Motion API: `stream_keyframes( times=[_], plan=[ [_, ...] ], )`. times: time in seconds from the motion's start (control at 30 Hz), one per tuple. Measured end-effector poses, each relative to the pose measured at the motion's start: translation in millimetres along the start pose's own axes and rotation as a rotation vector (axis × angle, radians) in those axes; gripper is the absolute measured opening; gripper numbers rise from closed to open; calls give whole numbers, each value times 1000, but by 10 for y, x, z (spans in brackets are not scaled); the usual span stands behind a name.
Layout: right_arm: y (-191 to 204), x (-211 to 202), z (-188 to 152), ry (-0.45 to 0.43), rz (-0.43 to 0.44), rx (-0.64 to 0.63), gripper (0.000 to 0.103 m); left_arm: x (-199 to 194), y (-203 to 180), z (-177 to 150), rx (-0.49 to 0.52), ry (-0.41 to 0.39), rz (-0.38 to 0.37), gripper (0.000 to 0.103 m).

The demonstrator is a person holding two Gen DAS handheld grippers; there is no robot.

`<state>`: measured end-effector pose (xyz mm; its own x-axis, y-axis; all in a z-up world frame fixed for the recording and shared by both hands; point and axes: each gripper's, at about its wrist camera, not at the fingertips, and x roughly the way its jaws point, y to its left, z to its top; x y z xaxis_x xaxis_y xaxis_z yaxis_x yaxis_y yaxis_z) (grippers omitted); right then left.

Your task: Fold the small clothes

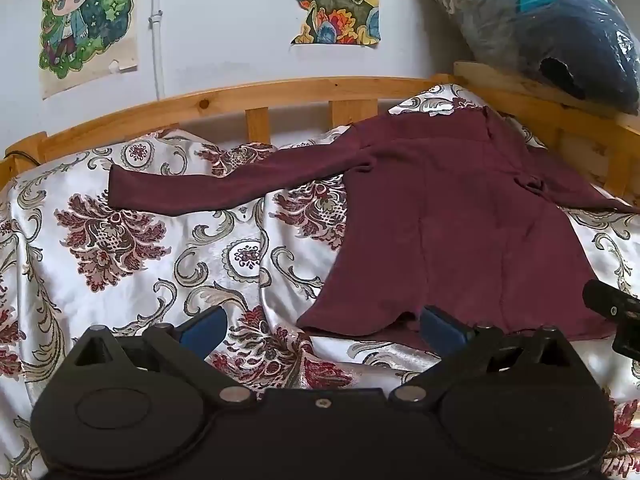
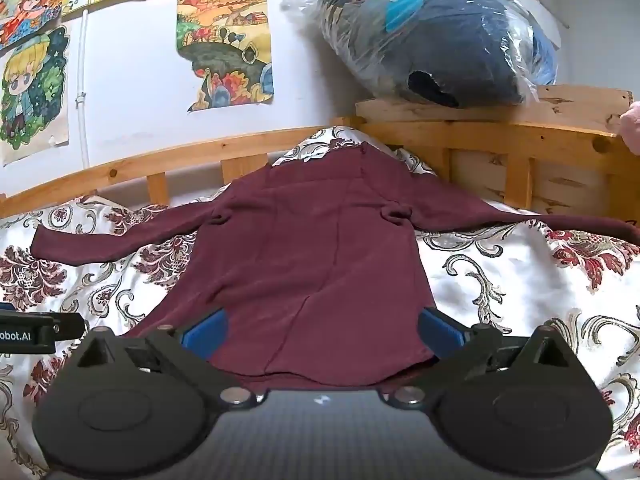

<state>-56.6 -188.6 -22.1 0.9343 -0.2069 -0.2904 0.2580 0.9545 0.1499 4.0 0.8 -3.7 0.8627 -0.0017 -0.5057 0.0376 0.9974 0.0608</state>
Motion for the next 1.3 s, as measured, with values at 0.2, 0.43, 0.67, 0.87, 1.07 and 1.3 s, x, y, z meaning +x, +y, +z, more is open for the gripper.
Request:
stream_keyframes(
  times=[0.2, 0.43, 0.67, 0.87, 1.07, 1.3],
  plan=[
    [-5, 0, -8, -1, 0, -3, 103, 3, 14, 0, -12, 4, 4, 102],
    [0, 15, -9, 9, -1, -7, 103, 9, 27, 5, -22, 14, 4, 102],
    [1, 20, -8, 13, -1, -8, 103, 11, 28, 2, -22, 15, 4, 102],
    [5, 31, -6, 18, 2, -11, 103, 13, 33, -1, -22, 16, 4, 102],
    [10, 32, -8, 20, -1, -9, 103, 12, 24, 1, -20, 19, 1, 102],
    [6, 38, -5, 20, 0, -8, 103, 2, 16, 2, -16, 16, -2, 102]
  ],
)
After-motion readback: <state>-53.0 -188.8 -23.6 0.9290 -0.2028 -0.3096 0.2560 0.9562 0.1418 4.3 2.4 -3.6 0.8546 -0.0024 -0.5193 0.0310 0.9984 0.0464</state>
